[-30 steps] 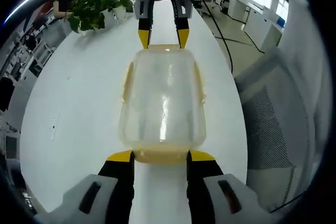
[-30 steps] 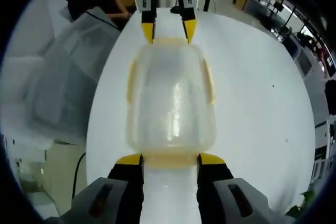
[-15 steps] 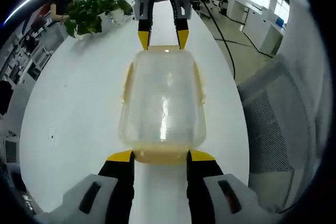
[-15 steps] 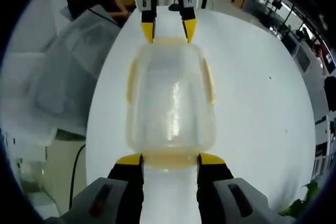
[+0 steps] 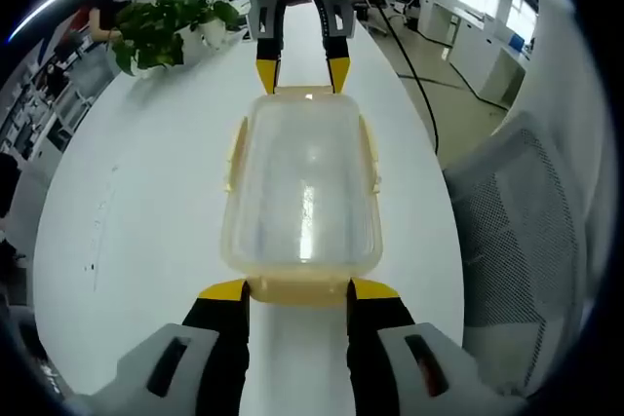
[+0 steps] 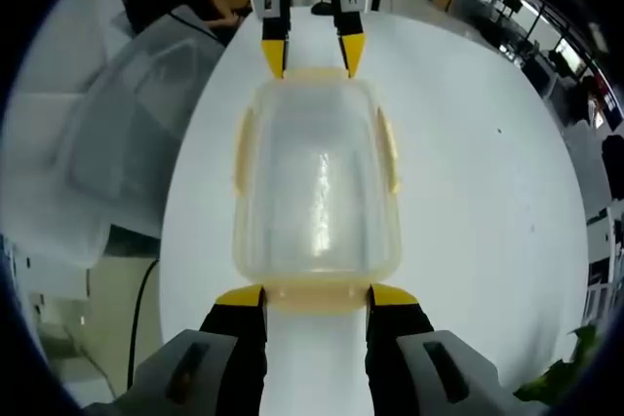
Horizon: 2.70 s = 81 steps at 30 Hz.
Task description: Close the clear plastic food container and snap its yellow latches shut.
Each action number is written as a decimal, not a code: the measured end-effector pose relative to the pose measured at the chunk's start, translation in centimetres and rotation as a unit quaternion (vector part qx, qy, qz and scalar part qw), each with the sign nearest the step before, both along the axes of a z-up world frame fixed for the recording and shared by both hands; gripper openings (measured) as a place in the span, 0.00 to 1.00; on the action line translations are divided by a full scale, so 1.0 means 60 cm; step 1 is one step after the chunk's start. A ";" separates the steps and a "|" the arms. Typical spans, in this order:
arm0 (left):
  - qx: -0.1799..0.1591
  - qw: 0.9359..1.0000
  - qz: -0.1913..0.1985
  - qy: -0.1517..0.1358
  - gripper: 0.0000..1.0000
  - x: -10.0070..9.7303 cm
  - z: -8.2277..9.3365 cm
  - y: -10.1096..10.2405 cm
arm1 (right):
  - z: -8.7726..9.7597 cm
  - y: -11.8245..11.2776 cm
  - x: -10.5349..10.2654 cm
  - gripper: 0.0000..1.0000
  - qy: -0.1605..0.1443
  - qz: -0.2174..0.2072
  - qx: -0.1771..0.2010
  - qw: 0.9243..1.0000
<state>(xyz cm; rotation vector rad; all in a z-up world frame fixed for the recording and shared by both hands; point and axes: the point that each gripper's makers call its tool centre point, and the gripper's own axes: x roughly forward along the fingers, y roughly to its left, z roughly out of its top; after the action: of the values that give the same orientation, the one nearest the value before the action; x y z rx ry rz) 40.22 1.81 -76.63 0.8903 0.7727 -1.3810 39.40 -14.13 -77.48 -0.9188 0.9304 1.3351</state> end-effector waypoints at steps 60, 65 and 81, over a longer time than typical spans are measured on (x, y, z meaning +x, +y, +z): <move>-0.005 1.000 0.004 0.029 0.39 -0.004 -0.051 -0.011 | -0.049 -0.009 0.005 0.39 0.001 0.012 -0.023 1.000; -0.006 1.000 -0.002 0.018 0.47 -0.004 -0.053 -0.010 | -0.052 -0.013 0.004 0.40 -0.007 0.014 -0.029 0.999; -0.073 0.981 0.163 0.082 0.54 0.003 -0.002 0.002 | 0.010 -0.025 0.006 0.43 0.029 -0.198 0.020 0.980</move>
<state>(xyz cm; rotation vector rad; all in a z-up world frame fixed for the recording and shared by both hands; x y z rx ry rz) 40.41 1.92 -76.73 0.5139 0.8870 -1.2103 39.73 -15.63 -76.89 -0.6257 1.0642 1.0379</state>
